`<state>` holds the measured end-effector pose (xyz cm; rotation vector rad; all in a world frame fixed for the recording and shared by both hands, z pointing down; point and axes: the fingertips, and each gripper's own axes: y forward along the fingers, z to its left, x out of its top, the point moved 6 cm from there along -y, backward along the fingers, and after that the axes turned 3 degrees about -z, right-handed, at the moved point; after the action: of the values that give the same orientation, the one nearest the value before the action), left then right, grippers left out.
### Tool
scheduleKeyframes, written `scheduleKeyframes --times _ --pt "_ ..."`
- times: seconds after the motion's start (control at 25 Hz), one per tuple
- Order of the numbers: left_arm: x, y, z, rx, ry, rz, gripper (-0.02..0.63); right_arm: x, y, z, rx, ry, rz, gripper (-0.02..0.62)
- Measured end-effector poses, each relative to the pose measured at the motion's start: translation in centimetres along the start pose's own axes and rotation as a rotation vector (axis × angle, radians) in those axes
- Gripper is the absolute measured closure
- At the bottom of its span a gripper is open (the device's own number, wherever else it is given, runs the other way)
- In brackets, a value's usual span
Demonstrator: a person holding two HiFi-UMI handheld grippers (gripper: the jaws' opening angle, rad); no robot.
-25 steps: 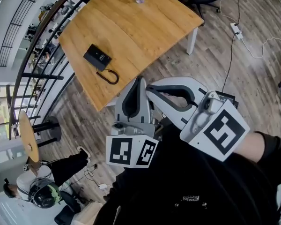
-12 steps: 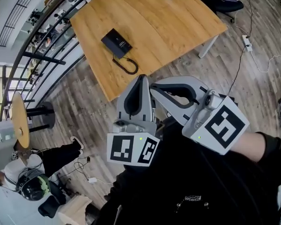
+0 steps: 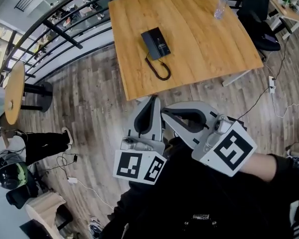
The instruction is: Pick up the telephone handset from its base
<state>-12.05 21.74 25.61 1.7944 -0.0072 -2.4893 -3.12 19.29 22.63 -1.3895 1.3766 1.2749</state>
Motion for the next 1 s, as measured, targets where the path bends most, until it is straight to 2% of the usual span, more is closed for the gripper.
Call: scheduleKeyframes --times 0.28,0.52,0.6,0.76,0.92,1.0 --pt "1.0 -3.1 3.6 0.075 -0.049 -0.026 0.607 0.3 4.0 2.5 0.130 -0.055 0.075 0.578" --pt "0.7 -6.1 5.6 0.237 -0.087 -0.070 0.607 -0.6 6.7 4.1 0.322 -0.070 0.113 0.578" --pt "0.8 -7.0 6.6 0.268 -0.097 -0.080 0.607 -0.8 7.7 4.7 0.367 -0.083 0.119 0.578" --pt "1.2 -7.9 8.8 0.300 -0.093 -0.084 0.607 -1.2 10.0 5.4 0.399 -0.078 0.145 0.578" --pt "0.5 -7.2 9.3 0.267 -0.152 -0.103 0.606 -0.9 10.9 4.8 0.421 -0.085 0.151 0.578" --pt "0.0 -6.6 9.7 0.260 -0.152 -0.092 0.607 -1.4 11.1 4.1 0.422 -0.078 0.169 0.578"
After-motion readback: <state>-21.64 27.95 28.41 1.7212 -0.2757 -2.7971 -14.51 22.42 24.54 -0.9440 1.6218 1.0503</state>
